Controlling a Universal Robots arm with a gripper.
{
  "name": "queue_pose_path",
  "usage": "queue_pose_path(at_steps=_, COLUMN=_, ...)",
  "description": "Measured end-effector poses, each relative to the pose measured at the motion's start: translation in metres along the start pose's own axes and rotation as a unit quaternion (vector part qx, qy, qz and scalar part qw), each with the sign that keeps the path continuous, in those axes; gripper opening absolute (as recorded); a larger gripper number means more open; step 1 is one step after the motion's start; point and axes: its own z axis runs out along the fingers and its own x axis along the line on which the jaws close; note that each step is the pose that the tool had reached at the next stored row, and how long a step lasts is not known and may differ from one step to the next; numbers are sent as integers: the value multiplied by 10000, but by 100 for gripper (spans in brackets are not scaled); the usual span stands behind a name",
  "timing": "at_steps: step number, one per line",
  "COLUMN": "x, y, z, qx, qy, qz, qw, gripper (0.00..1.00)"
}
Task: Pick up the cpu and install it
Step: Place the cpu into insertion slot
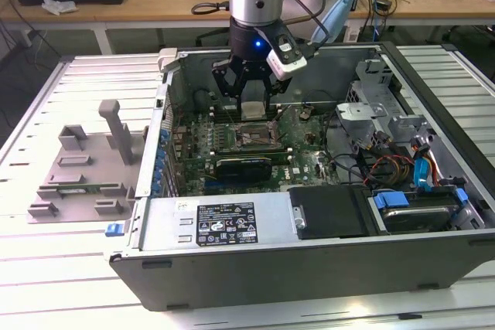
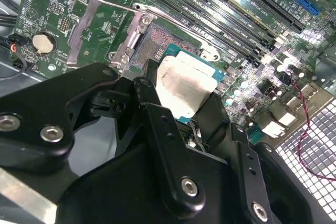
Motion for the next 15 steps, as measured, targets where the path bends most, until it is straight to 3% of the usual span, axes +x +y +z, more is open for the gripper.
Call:
queue_pose_path(at_steps=5, x=0, y=0, z=1, qx=0, qy=-18, qz=4, qw=10000, gripper=54)
queue_pose_path(at_steps=9, x=0, y=0, z=1, qx=-1, qy=-19, qz=388, qw=9992, gripper=54)
queue_pose_path(at_steps=10, x=0, y=0, z=2, qx=-2, qy=-19, qz=628, qw=9980, gripper=54)
queue_pose_path(at_steps=11, x=0, y=0, z=3, qx=-3, qy=-20, qz=946, qw=9955, gripper=54)
queue_pose_path(at_steps=14, x=0, y=0, z=4, qx=-5, qy=-21, qz=1327, qw=9912, gripper=54)
queue_pose_path(at_steps=15, x=0, y=0, z=5, qx=-5, qy=-21, qz=1478, qw=9890, gripper=54)
